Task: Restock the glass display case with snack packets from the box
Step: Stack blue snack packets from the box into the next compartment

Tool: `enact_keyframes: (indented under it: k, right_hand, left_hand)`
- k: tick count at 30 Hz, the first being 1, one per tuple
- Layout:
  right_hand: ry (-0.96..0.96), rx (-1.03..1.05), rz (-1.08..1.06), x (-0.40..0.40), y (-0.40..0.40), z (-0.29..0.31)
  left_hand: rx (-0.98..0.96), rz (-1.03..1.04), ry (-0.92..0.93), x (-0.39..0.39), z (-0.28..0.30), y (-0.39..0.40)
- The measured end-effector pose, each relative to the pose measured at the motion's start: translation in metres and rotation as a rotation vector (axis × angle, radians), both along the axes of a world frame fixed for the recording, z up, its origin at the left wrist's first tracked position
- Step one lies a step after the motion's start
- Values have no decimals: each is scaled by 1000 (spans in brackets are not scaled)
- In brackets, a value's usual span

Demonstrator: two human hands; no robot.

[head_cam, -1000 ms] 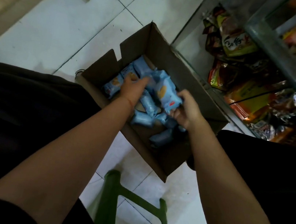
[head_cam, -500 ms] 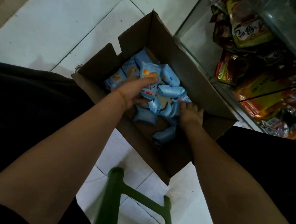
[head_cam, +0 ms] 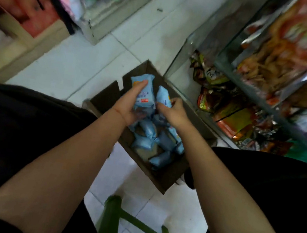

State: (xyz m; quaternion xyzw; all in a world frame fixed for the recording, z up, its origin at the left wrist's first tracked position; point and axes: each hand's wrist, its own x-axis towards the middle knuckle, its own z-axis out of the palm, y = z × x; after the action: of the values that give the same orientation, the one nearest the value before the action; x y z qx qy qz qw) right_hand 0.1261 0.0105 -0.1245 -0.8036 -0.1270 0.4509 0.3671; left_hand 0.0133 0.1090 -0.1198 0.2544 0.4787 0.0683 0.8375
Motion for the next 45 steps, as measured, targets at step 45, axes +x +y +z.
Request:
enact_keyframes:
  k: [45]
  right_hand:
    - [-827, 59, -304, 145, -34, 458]
  left_hand:
    - [1771, -638, 279, 165, 444, -22]
